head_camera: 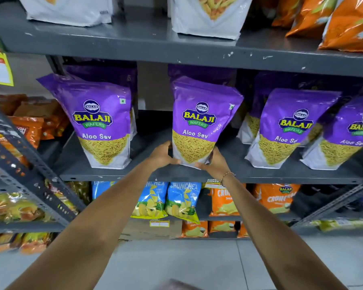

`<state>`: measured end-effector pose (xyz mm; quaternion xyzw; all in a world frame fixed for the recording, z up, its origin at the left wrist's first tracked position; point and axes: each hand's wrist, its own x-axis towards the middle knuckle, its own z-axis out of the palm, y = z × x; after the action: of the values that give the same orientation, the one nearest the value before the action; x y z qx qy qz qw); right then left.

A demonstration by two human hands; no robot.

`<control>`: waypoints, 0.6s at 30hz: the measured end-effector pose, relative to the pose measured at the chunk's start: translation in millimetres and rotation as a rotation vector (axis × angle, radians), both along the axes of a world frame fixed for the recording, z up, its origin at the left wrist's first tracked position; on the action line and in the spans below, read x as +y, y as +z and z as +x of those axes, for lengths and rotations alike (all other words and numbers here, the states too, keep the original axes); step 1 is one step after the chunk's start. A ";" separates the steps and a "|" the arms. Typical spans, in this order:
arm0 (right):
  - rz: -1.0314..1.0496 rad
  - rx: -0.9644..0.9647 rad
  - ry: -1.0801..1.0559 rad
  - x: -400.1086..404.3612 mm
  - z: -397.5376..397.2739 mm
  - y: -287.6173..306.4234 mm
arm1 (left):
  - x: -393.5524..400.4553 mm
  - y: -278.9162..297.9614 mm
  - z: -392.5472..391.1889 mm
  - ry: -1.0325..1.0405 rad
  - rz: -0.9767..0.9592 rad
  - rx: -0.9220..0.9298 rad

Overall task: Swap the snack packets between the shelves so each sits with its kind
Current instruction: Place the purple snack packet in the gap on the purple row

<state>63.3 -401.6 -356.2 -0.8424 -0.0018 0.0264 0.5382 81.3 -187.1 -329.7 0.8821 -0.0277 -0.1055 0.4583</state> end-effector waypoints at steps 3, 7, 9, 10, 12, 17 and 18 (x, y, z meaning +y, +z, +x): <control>-0.002 0.012 0.032 -7.3 3.6 -0.5 | 0.6 -6.1 -1.9 0.083 0.001 -0.017; 0.000 0.024 0.111 -18.7 12.3 -2.1 | -7.9 -6.6 -13.5 0.166 -0.057 -0.049; -0.005 0.028 0.135 -22.0 13.2 0.9 | -13.3 -6.6 -18.4 0.195 -0.078 -0.064; -0.003 0.027 0.141 -23.6 14.1 0.6 | -15.1 -6.7 -19.7 0.202 -0.082 -0.067; -0.008 0.028 0.148 -26.1 14.2 0.2 | -16.8 -7.0 -21.0 0.208 -0.087 -0.069; -0.038 0.017 0.128 -29.5 14.3 -1.6 | -15.7 -7.6 -22.0 0.211 -0.094 -0.063; -0.040 0.014 0.123 -29.5 13.6 -1.1 | -15.6 -7.0 -22.7 0.206 -0.084 -0.065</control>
<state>76.8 -431.1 -357.2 -0.8511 -0.0490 0.0654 0.5187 58.6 -202.7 -336.7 0.8632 0.0440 -0.0279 0.5022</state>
